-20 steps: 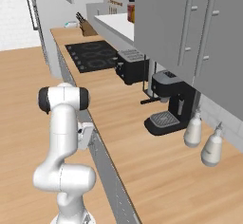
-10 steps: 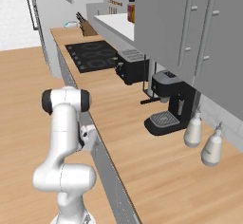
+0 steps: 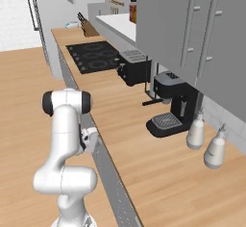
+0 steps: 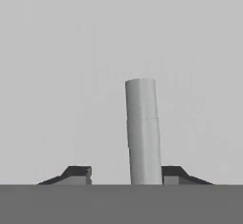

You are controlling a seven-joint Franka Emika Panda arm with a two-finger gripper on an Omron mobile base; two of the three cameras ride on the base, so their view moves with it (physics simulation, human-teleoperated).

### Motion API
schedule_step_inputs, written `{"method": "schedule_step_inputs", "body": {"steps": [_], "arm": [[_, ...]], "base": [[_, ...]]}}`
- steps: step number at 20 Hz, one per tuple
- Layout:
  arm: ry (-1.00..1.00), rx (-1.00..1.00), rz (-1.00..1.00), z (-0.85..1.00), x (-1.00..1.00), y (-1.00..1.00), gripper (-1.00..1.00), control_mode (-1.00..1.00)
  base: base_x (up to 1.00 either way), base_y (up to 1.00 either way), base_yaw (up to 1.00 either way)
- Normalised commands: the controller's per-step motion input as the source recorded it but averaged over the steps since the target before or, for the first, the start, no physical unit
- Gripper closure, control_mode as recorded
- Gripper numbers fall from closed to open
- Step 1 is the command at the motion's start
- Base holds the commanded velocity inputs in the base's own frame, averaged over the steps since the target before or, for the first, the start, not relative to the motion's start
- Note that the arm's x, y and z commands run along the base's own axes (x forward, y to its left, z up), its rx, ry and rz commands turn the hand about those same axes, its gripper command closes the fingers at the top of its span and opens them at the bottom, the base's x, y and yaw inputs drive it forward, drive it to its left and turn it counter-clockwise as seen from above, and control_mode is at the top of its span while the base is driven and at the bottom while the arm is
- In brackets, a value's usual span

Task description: Take a straw from the drawer in front and place it inside the glass cup on the dining counter.

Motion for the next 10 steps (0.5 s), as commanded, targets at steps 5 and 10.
{"method": "schedule_step_inputs", "body": {"steps": [5,10], "arm": [[-0.07,0.05,0.00,0.01,-0.52,0.49,1.00,-1.00],[0.00,0.09,0.00,0.11,-0.61,0.94,1.00,-1.00]], "base": [[0.00,0.00,0.00],[0.00,0.00,0.00]]}}
